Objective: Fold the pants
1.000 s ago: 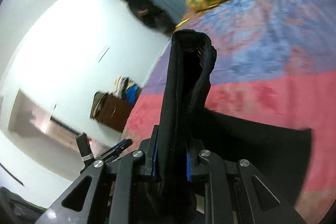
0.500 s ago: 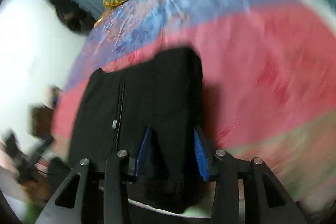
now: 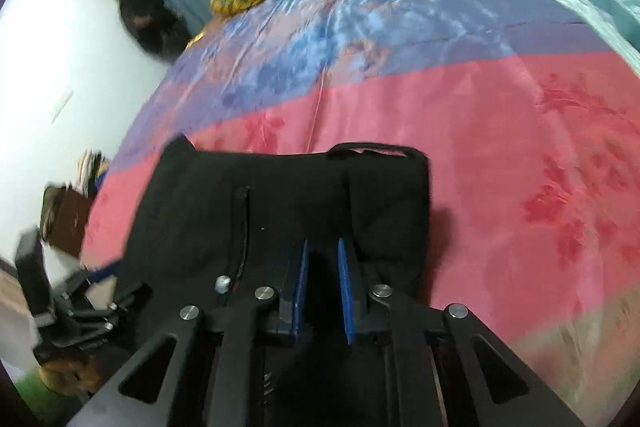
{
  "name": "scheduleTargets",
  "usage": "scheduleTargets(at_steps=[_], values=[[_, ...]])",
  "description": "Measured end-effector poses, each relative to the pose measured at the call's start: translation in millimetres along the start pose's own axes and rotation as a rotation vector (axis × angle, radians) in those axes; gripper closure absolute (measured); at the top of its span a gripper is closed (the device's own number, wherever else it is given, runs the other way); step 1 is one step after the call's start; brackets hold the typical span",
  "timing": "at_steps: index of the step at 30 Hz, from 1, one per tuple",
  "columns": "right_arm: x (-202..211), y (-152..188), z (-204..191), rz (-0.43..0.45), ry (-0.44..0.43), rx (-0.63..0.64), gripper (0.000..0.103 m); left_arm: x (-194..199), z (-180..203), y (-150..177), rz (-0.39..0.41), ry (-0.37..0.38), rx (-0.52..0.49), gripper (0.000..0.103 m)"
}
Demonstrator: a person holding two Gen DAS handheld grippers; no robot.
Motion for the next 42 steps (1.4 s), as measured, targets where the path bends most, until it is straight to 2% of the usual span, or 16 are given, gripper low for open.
scheduleTargets(at_steps=[3,6,9,11,15,17,21,24,26,27,28,29,34,39,41,42], values=[[32.0,13.9,-42.8,0.018,0.012,0.130,0.079,26.9,-7.2,4.1,0.065,0.016,0.026,0.022],[22.6,49.6,-55.4,-0.082,0.061,0.178,0.056,15.2,5.8,24.6,0.015,0.009,-0.038,0.014],[6.5,72.0,-40.0,-0.153,0.149,0.247,0.056,8.1,3.0,29.1,-0.011,0.022,-0.050,0.013],[18.8,59.0,-47.4,-0.132,0.090,0.210,0.055,18.9,-11.3,19.1,-0.018,0.040,-0.001,0.013],[55.6,29.7,-26.1,0.022,0.018,0.105,0.003,27.0,-58.9,-15.3,0.037,0.074,0.156,0.007],[42.1,24.6,-2.2,-0.028,-0.033,0.026,0.004,5.5,-64.0,-18.8,-0.026,0.104,0.177,0.007],[-6.4,36.9,41.1,-0.144,-0.173,-0.190,0.023,-43.6,-45.3,-10.7,-0.207,0.266,0.216,0.007],[-23.5,40.9,26.3,-0.141,-0.361,-0.221,0.024,-42.2,-17.0,-8.6,-0.226,0.361,0.188,0.009],[-31.4,43.1,20.0,-0.146,-0.362,-0.216,0.036,-39.0,2.9,-12.1,-0.230,0.403,0.150,0.048],[-31.0,44.3,17.4,-0.156,-0.363,-0.203,0.052,-38.0,5.1,-16.8,-0.222,0.369,0.136,0.059],[-30.1,42.7,14.7,-0.148,-0.375,-0.207,0.058,-34.0,6.8,-18.8,-0.212,0.367,0.130,0.076],[-26.6,40.5,9.8,-0.134,-0.388,-0.208,0.061,-25.5,7.2,-26.6,-0.194,0.380,0.124,0.081],[-12.4,-5.7,-24.5,-0.072,-0.456,-0.113,0.066,4.3,-14.8,-75.4,-0.063,0.390,0.114,0.083],[-35.8,-95.8,-67.4,0.012,-0.489,-0.014,0.066,-6.7,-69.0,-154.1,0.062,0.341,0.217,0.082],[-58.7,-122.1,-70.3,0.022,-0.486,-0.005,0.065,-26.6,-81.1,-169.5,0.075,0.297,0.232,0.079],[-75.9,-131.6,-64.4,0.022,-0.463,-0.014,0.063,-41.7,-81.9,-174.3,0.066,0.269,0.238,0.069]])
Point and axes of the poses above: each gripper's, at about its wrist camera, not at the fingertips, and x roughly against the way its jaws point, z to its right, y to its underside, the point moved 9 cm from there along -x, roughly the way its jaws point, and after that the axes turned 14 degrees about -y, right-handed, at the moved point
